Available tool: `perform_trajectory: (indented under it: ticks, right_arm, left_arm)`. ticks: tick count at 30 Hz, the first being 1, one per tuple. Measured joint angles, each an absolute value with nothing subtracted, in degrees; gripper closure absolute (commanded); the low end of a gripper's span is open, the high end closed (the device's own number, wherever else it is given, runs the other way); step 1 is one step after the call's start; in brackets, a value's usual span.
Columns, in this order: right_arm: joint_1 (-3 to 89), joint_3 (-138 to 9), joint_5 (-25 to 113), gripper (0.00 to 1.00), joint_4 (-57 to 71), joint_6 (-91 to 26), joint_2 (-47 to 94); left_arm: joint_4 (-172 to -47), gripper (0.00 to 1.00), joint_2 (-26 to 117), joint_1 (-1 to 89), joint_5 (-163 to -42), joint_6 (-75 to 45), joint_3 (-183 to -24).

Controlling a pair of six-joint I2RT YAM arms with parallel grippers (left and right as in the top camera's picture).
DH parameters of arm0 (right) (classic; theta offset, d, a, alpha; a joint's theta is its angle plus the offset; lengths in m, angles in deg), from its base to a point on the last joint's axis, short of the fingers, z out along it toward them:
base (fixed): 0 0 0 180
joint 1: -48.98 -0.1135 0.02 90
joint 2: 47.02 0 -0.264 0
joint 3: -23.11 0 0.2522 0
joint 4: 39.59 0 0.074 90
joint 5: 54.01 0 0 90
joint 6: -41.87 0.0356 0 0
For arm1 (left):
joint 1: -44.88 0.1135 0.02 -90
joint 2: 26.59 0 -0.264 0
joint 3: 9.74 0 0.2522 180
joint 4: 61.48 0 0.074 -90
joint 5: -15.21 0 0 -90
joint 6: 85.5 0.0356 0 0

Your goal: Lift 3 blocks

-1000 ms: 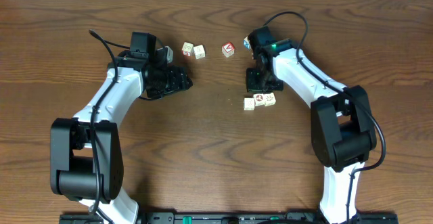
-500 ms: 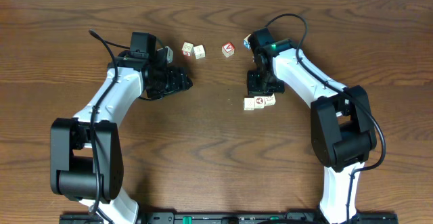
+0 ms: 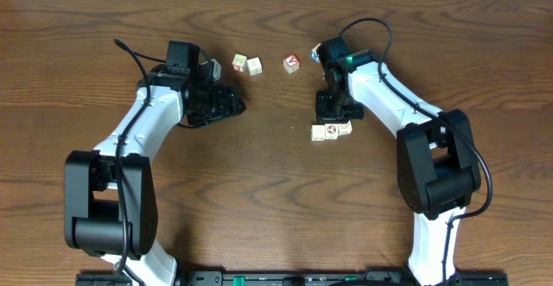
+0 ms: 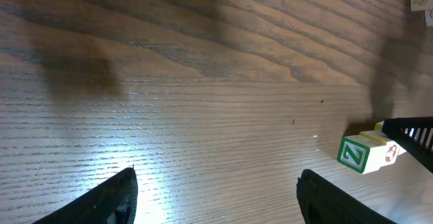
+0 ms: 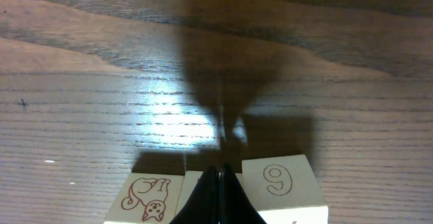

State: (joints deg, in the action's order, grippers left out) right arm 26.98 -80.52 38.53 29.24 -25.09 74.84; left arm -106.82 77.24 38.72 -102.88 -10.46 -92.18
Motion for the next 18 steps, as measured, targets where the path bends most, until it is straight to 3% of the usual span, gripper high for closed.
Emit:
perform_trajectory:
  ticks: [18]
  right_arm:
    - [26.34, -80.52, 38.51, 0.98, 29.85, -25.09, 74.84]
  left_arm:
    - [-106.82, 0.24, 77.24, 38.72, -102.88, -10.46, -92.18]
